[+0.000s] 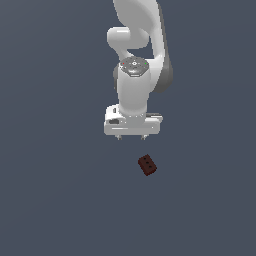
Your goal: Pick up the object and move it to a goal position.
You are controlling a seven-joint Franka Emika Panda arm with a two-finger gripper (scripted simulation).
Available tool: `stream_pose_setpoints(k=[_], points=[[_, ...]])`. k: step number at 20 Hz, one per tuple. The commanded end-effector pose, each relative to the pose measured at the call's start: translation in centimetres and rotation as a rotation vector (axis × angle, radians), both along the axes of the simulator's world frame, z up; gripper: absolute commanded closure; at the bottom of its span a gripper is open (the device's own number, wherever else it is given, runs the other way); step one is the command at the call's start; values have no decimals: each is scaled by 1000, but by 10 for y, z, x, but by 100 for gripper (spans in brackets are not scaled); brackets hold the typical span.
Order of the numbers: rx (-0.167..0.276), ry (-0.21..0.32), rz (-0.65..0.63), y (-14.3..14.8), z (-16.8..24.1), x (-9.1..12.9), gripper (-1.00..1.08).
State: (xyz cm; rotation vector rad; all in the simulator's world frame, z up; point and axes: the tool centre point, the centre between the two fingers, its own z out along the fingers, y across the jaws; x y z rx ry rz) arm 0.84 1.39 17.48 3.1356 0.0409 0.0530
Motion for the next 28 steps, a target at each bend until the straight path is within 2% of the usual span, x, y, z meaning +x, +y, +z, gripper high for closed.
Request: stream_pose_setpoints(k=[1,10,17,23,28], points=[[0,0,0,0,0,0,-92],[19,4,-31,9,-7,1,-92],[18,5,-16,11,-9,3,-92],[10,10,63,21,-22,13,-92],[2,18,179,36,-43,27,-92]])
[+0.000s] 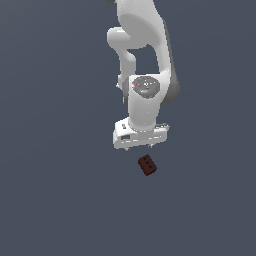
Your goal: Pick up the object and move it to a goal position.
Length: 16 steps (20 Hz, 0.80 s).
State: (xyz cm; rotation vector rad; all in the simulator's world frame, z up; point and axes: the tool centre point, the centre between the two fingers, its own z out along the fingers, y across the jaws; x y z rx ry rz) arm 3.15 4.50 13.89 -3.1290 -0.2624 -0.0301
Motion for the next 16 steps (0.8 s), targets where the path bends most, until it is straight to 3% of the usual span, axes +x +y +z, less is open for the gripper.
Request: stream_pose_setpoints(k=[1,8,16], points=[[-3,5,67,9,-13,7,-92],[-7,14,234,33,-46,24,-92],[-6,18,309,44,-62,31,-92]])
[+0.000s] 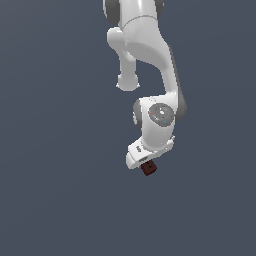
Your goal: Pick up the object and move it to a goal position.
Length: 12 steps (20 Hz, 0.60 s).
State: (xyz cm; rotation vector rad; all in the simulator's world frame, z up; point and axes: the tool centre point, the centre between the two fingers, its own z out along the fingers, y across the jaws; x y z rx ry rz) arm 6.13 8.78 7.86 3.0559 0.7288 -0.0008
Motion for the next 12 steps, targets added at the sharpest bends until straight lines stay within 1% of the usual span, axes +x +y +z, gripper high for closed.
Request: stream_pose_setpoints(k=[1,6,12], points=[[0,-1,9,1,-1,1,-92],[0,0,4,0,-7,0,-92],[0,0,8,1,-36,0,-92]])
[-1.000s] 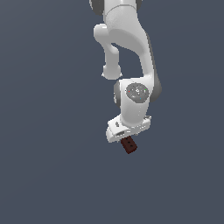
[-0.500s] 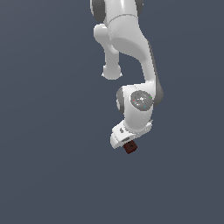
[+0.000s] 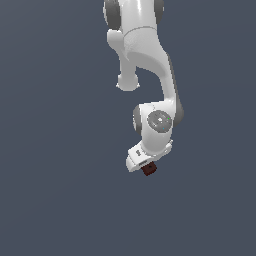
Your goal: Pick up the object and move it to a goal position.
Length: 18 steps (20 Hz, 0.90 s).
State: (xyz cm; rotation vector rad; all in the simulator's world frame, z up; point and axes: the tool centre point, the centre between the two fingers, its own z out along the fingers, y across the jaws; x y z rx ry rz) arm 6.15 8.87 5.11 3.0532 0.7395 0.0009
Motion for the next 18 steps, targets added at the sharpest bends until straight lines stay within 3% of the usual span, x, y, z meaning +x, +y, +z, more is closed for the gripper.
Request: stream_pose_setpoints(k=[1,8,9,18], points=[[0,1,2,0,-13,-1,-92],[0,1,2,0,-24,1,-92],[0,1,2,0,-24,1,108],[0,1,2,0,-24,1,108]])
